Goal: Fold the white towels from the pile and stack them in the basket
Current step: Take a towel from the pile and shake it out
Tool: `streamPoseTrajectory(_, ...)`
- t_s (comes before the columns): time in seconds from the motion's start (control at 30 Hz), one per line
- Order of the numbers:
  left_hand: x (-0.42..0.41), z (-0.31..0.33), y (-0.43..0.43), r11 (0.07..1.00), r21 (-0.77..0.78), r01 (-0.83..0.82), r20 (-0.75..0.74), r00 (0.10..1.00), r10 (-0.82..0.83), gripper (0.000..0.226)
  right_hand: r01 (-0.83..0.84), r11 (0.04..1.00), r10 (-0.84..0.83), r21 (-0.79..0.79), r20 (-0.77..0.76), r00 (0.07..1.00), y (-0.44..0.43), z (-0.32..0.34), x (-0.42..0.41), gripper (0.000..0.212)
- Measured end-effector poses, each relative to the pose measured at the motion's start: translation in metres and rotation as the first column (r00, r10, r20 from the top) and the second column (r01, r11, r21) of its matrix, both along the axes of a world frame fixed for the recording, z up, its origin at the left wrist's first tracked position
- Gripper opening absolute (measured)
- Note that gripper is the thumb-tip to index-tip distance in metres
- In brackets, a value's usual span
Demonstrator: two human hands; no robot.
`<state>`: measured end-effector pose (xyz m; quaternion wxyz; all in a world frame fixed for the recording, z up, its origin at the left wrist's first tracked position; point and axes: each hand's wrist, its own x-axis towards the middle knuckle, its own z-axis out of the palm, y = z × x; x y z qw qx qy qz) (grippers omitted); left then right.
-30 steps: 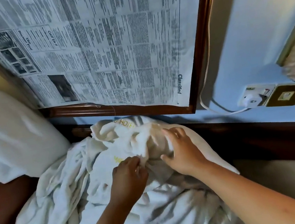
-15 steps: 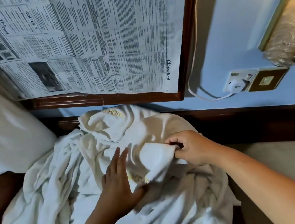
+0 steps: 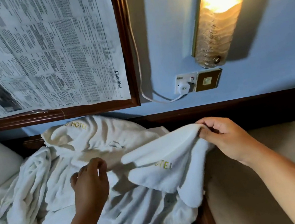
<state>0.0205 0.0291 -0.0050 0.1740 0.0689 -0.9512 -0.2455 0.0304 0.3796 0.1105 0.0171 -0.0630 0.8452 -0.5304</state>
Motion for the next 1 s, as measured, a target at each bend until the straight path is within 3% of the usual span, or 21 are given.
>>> streamPoseTrajectory(0.17, 0.009, 0.03, 0.072, 0.93, 0.169, 0.325, -0.069, 0.946, -0.318, 0.018, 0.138, 0.976, -0.134, -0.167, 0.039, 0.99, 0.069, -0.003, 0.048, 0.023)
streamPoseTrajectory(0.23, 0.022, 0.031, 0.105, 0.847, 0.192, 0.496, -0.007, 0.863, -0.504, 0.032, 0.165, 0.966, -0.165, -0.197, 0.016, 0.986, 0.091, -0.002, 0.065, 0.023)
streamPoseTrajectory(0.3, 0.038, 0.023, 0.137, 0.78, 0.15, 0.607, 0.139, 0.768, -0.625, 0.063, 0.175, 0.956, -0.183, -0.233, -0.012, 0.983, 0.111, -0.002, 0.08, 0.024)
streamPoseTrajectory(0.4, 0.06, 0.002, 0.183, 0.791, 0.056, 0.61, 0.344, 0.732, -0.589, 0.1, 0.147, 0.962, -0.16, -0.231, -0.036, 0.987, 0.137, 0.001, 0.102, 0.022)
streamPoseTrajectory(0.5, 0.08, -0.019, 0.214, 0.826, -0.112, 0.552, 0.404, 0.785, -0.47, 0.084, 0.132, 0.964, -0.143, -0.231, -0.031, 0.989, 0.159, 0.0, 0.121, 0.029)
streamPoseTrajectory(0.6, 0.106, -0.035, 0.237, 0.844, -0.077, 0.531, 0.526, 0.741, -0.418, 0.085, 0.132, 0.945, -0.138, -0.299, -0.001, 0.99, 0.181, -0.004, 0.144, 0.035)
streamPoseTrajectory(0.67, 0.123, -0.044, 0.25, 0.846, -0.075, 0.528, 0.521, 0.744, -0.418, 0.081, 0.083, 0.95, -0.084, -0.303, 0.01, 0.996, 0.19, -0.006, 0.159, 0.032)
streamPoseTrajectory(0.77, 0.139, -0.055, 0.266, 0.884, -0.009, 0.467, 0.47, 0.783, -0.409, 0.052, 0.002, 0.978, 0.005, -0.21, 0.034, 0.999, 0.202, -0.016, 0.172, 0.015)
streamPoseTrajectory(0.87, 0.153, -0.057, 0.283, 0.908, 0.284, 0.308, 0.418, 0.813, -0.406, 0.024, 0.15, 0.987, -0.15, 0.061, 0.003, 0.989, 0.233, -0.044, 0.167, 0.025)
streamPoseTrajectory(0.93, 0.158, -0.051, 0.298, 0.875, 0.429, 0.222, 0.36, 0.847, -0.391, 0.023, 0.255, 0.9, -0.271, 0.354, -0.004, 0.963, 0.251, -0.059, 0.164, 0.032)
streamPoseTrajectory(1.0, 0.159, -0.036, 0.313, 0.832, 0.524, 0.183, 0.34, 0.851, -0.401, 0.026, 0.185, 0.867, -0.274, 0.463, 0.132, 0.953, 0.252, -0.068, 0.168, 0.048)
